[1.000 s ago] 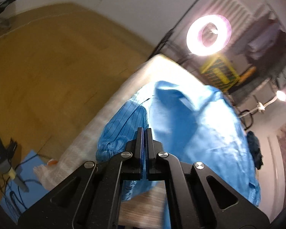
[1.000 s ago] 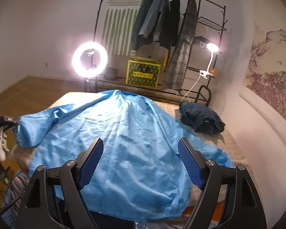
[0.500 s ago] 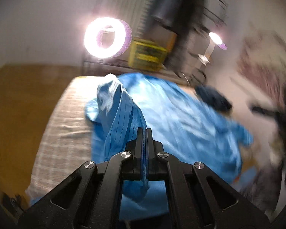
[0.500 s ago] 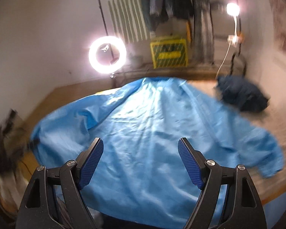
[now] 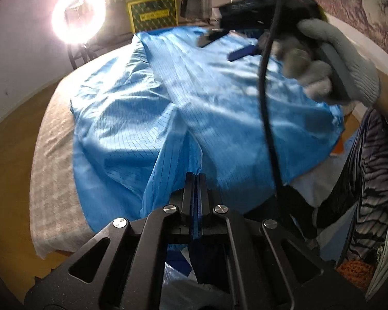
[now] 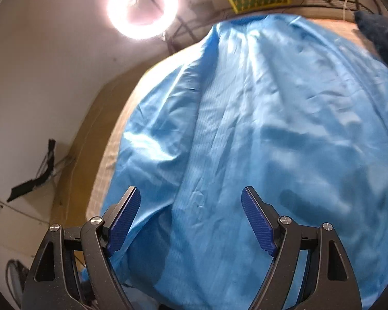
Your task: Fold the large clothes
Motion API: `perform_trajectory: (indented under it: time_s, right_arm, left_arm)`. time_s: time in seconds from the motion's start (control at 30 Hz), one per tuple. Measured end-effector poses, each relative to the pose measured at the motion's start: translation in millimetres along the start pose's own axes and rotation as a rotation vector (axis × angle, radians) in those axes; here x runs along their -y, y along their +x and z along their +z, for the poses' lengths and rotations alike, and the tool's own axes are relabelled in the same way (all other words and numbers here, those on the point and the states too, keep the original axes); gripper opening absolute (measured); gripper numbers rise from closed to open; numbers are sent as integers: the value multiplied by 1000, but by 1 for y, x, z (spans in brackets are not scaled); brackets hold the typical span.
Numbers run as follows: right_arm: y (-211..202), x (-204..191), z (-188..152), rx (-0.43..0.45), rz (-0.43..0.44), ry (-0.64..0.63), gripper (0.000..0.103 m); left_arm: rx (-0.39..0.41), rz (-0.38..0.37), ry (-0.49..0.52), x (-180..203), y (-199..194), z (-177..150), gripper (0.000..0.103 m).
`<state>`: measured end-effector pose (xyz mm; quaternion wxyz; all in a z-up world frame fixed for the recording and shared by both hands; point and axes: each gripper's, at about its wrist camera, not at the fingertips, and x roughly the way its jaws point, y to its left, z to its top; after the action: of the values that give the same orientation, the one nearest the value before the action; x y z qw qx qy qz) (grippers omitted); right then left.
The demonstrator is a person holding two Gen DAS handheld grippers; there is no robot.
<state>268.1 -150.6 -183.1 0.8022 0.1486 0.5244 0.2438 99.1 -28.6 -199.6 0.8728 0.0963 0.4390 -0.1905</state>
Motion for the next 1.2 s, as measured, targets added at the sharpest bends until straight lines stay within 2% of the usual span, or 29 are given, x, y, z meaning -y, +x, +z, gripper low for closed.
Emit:
perform_trajectory:
  time_s: [0.1, 0.23, 0.4, 0.5, 0.57, 0.67, 0.77, 0.83, 0.9, 1.0, 1.1, 1.13, 1.2]
  right_arm:
    - [16, -5, -1, -41, 5, -25, 80]
    - [22, -15, -7, -71, 24, -72, 80]
    - [16, -14, -16, -81, 36, -101, 80]
    - [16, -8, -23, -107, 47, -76, 80]
    - [18, -5, -31, -135, 73, -46, 80]
    - [19, -6, -41, -168, 118, -24, 80]
    - [19, -16, -49, -176, 131, -56, 80]
    - [21, -20, -53, -184, 136, -67, 80]
    - [25, -21, -54, -194, 135, -69, 80]
    - [35, -18, -55, -213, 115, -59, 80]
    - [47, -16, -57, -242, 121, -42, 80]
    - [48, -17, -59, -250, 123, -42, 78]
    - [57, -23, -62, -274, 127, -64, 65]
  left_arm:
    - [-28, -50, -43, -3, -2, -6, 9]
    - [26, -99, -158, -30, -31, -16, 34]
    - [67, -54, -329, -80, -50, -27, 35]
    - [13, -98, -474, -107, -30, -32, 35]
    - [-30, -111, -525, -116, -8, -32, 35]
    - [-72, -108, -553, -120, 19, -30, 35]
    - [-104, -73, -546, -118, 40, -23, 35]
    - [-102, -97, -547, -111, 49, -15, 35]
    - [-98, -113, -499, -97, 58, -3, 35]
    - [-92, -85, -423, -81, 57, 6, 35]
    - [-70, -57, -453, -90, 42, -2, 35]
    - [-61, -50, -477, -96, 36, -8, 35]
    - [-63, -17, -506, -107, 30, -19, 35]
